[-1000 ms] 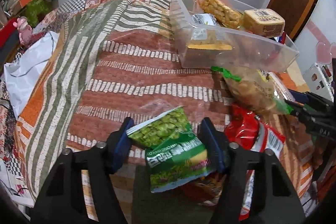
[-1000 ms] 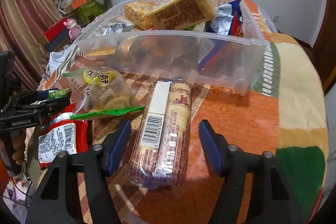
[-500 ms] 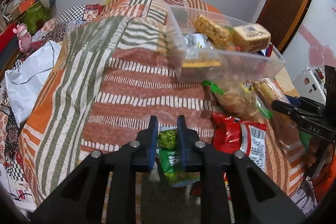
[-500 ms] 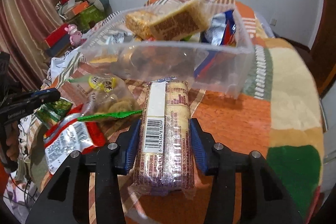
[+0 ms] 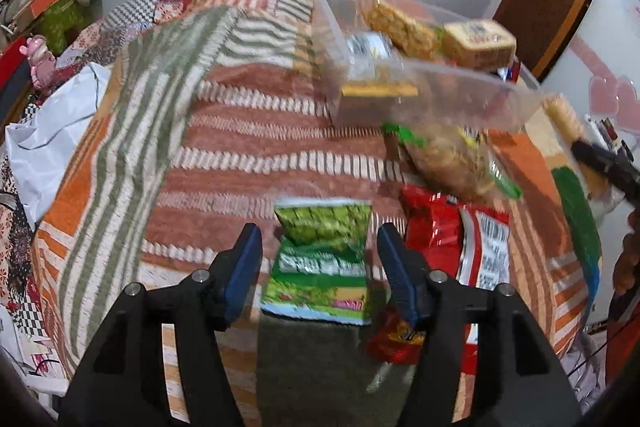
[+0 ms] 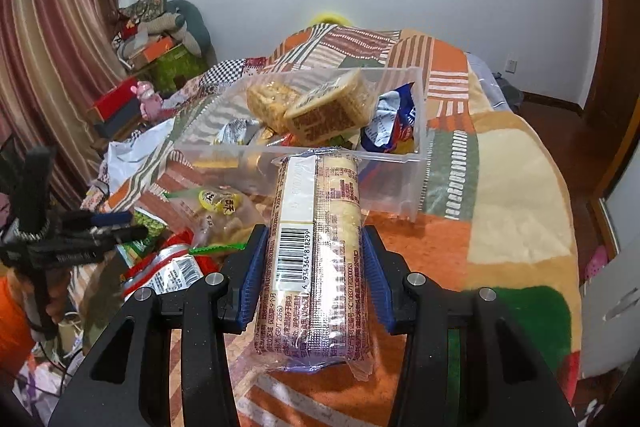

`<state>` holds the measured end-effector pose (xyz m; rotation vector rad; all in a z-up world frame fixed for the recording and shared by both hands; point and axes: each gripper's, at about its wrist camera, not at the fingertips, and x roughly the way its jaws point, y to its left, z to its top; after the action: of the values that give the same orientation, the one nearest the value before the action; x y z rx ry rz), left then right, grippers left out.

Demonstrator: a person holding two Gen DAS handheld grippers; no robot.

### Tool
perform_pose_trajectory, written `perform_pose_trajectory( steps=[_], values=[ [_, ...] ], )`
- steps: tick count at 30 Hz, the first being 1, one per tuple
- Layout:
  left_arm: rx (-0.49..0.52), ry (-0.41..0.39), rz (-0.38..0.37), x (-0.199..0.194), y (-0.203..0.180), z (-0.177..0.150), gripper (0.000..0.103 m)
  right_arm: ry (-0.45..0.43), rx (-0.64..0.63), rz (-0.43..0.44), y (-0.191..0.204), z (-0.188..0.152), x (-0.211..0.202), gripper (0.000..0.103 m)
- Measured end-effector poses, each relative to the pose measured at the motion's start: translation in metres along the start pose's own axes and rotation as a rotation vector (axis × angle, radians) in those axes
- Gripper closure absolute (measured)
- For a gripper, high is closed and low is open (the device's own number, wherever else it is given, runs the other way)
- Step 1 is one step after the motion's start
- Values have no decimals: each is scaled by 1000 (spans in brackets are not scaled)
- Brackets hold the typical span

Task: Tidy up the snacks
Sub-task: 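Grasp the green pea snack bag with the left tool while the right tool grasps the wrapped biscuit roll, then carry the pea bag and biscuit roll over the clear box and release them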

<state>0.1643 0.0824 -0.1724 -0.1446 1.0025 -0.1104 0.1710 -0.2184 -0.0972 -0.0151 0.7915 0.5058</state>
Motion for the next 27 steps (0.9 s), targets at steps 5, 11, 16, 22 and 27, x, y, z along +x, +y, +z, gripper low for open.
perform_pose_trajectory(
  steps=[5, 11, 16, 22, 27],
  values=[
    [60, 15, 61, 13, -12, -6, 44, -11, 6, -7, -1, 1, -3, 60],
    [67, -18, 65, 8, -12, 4, 54, -39, 17, -17, -5, 8, -9, 60],
    [74, -94, 61, -14, -17, 23, 55, -66, 17, -37, -10, 21, -15, 60],
    [59, -182, 25, -41, -25, 60, 55, -126, 29, -58, -17, 43, -23, 60],
    [69, -253, 8, -56, -37, 90, 55, -167, 32, -75, -20, 64, -27, 60]
  ],
)
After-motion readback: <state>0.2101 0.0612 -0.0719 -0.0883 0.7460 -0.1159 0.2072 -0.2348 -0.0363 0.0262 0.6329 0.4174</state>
